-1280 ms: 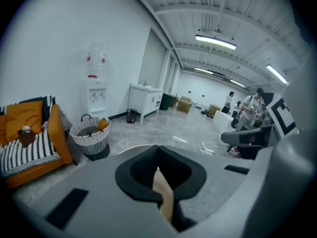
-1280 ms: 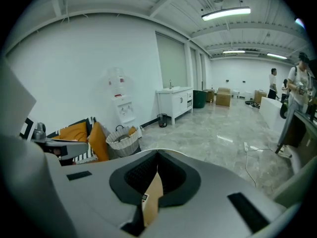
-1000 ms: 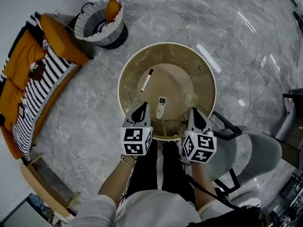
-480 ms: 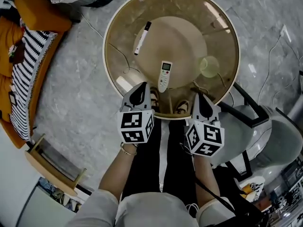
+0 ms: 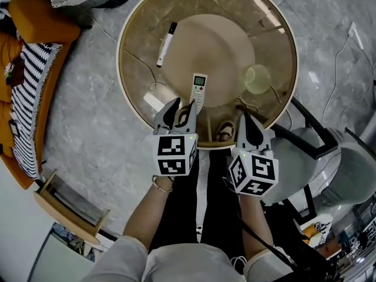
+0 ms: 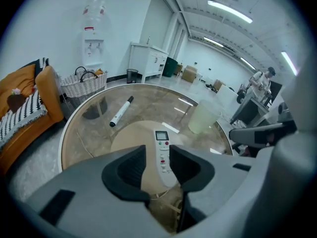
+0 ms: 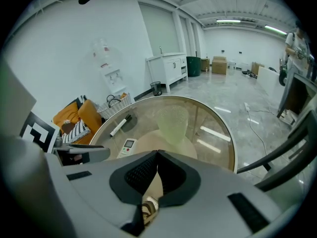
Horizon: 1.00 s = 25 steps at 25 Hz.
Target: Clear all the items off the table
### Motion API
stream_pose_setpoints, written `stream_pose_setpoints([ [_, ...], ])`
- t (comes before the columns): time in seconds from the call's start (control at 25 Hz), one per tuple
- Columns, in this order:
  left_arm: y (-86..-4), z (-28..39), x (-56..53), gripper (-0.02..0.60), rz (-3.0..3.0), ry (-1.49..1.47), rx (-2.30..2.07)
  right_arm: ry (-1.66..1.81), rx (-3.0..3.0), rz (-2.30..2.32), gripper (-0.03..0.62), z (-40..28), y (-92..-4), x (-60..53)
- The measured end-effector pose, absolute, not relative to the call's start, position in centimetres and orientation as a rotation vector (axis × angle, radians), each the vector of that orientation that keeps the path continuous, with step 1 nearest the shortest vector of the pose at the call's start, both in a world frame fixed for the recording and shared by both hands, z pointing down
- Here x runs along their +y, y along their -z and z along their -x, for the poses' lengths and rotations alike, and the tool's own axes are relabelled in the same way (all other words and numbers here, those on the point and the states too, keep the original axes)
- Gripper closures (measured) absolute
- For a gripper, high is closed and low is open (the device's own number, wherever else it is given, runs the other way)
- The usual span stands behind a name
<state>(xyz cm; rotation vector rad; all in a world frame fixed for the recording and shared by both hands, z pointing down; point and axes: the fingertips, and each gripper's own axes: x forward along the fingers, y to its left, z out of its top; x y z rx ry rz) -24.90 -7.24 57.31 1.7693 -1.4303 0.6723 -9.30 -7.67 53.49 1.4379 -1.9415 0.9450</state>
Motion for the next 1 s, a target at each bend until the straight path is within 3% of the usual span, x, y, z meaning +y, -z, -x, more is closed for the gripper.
stream_pose_setpoints([
  [0.36,-60.8,22.3,-8.1,0.365,-1.765,-0.802,-1.353,-1.007,-1.869,-1.476,0.569,6.8,-55.4,-5.9],
  [1.0,-63.6,21.6,-9.2,0.368,-1.632,-0.935,-1.41,-1.088,-1.799,-1.545,0.569,3.7,-56.8,-4.4],
])
